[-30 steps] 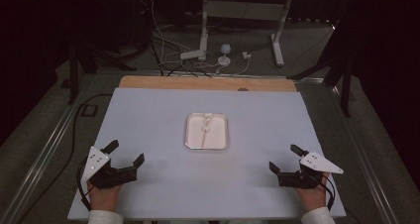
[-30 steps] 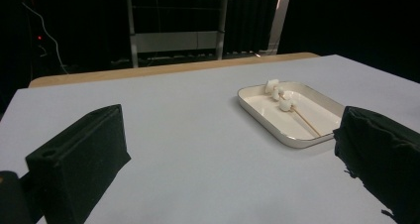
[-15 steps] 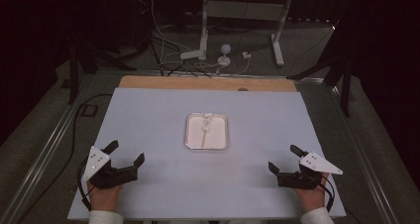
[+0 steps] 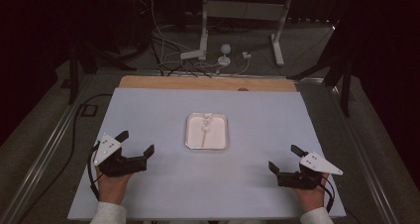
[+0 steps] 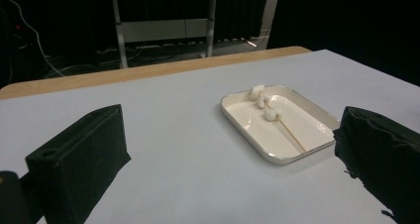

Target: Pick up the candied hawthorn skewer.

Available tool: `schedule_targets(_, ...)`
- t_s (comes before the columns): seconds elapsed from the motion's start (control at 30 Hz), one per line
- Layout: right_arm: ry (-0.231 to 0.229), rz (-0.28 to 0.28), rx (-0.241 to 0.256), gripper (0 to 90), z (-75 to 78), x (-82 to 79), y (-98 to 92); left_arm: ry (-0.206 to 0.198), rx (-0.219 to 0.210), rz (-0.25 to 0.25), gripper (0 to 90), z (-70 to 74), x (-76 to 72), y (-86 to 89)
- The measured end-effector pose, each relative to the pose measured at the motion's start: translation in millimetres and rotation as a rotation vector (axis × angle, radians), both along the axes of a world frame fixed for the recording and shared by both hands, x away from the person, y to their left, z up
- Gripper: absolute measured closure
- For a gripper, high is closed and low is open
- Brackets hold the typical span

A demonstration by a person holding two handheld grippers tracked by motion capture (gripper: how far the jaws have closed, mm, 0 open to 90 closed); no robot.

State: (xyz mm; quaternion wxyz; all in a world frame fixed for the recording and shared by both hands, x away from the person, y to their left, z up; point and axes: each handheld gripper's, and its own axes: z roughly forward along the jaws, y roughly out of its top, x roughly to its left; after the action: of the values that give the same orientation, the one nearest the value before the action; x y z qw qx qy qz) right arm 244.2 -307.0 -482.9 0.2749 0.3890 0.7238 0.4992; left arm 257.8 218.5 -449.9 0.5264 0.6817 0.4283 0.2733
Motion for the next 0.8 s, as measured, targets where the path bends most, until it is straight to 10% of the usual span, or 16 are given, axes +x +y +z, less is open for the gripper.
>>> schedule_targets(0.8,0.004,0.006,-0.012,0.0,-1.2,3.3,2.5,0.06,0.027,-0.024,0.6,0.4,47.2,-49.7)
